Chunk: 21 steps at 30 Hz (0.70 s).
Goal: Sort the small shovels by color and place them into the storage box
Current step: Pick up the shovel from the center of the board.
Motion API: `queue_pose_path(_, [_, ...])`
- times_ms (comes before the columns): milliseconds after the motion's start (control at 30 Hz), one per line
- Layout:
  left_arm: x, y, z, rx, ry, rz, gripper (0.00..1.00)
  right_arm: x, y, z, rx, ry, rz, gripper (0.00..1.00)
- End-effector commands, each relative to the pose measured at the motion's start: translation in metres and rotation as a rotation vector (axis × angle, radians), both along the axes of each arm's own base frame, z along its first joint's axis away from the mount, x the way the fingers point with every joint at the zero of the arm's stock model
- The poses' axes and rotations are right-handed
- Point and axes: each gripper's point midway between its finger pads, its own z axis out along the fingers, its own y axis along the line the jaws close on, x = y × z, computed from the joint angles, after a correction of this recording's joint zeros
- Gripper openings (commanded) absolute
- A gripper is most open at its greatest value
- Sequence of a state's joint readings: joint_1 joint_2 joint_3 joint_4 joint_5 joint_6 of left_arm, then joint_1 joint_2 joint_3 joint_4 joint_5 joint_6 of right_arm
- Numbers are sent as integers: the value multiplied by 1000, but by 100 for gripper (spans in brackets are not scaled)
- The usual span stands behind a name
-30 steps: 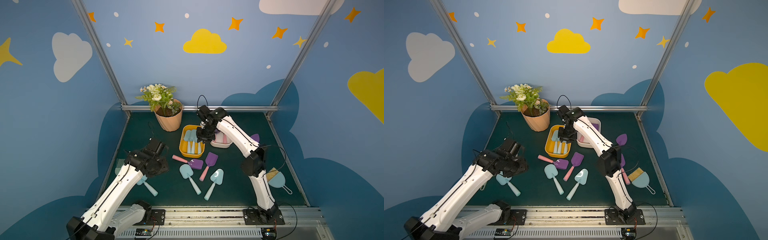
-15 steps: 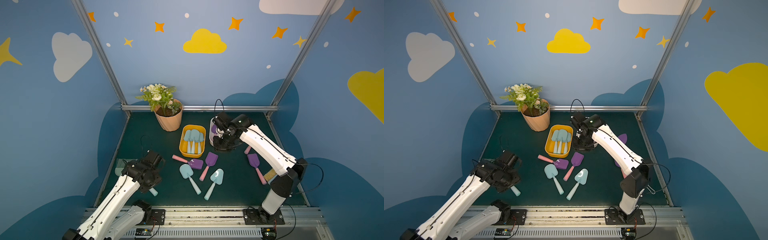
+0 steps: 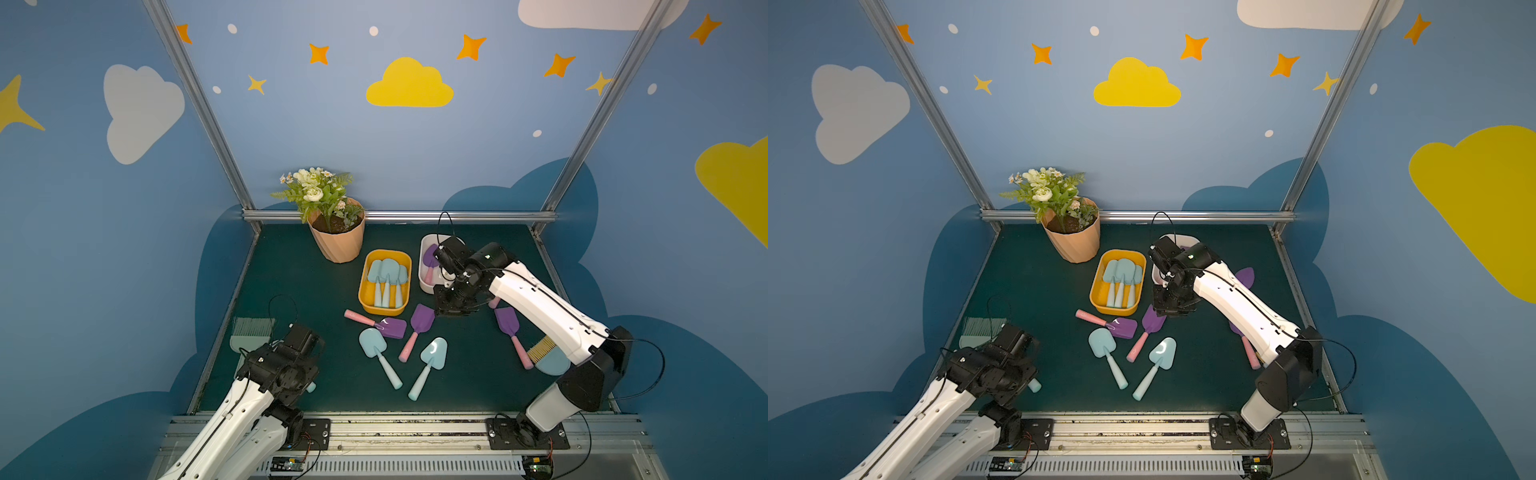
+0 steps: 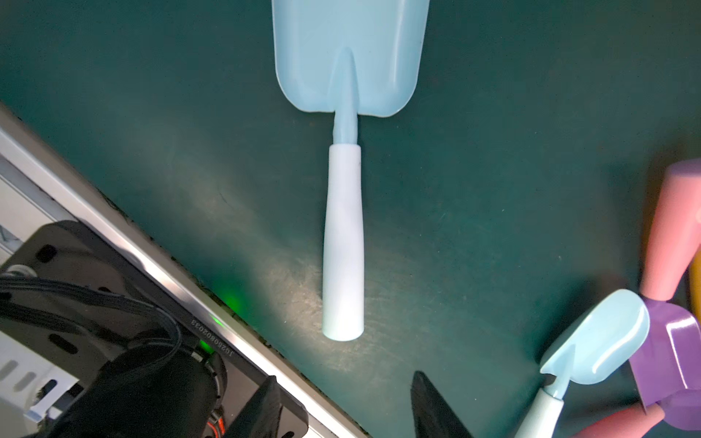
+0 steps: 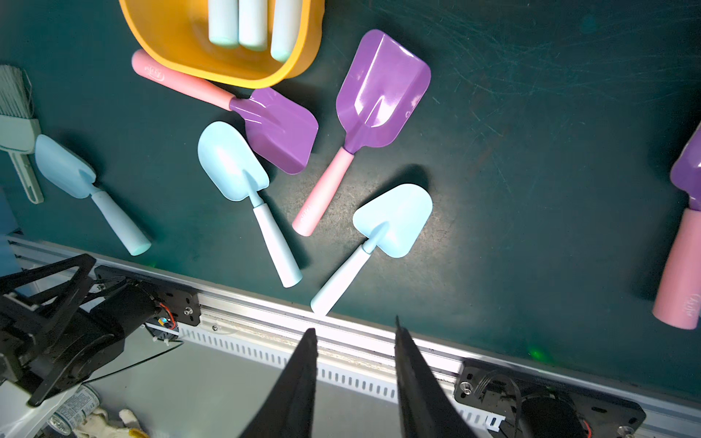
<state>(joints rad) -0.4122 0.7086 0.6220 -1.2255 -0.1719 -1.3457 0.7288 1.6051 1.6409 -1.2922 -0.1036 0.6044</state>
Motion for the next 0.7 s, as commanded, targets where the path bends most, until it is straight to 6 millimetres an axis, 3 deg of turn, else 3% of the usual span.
queue_pose_path(0, [-32,7,-17,18,154,55,46,-1,-2,7,25,-23,2,36])
queue_pose_path(367, [-39,7,-37,58,285,46,43,2,-4,7,34,-19,-1,36])
queue_pose_path(667, [-33,7,-46,48,264,58,42,1,-16,8,21,-22,-20,36])
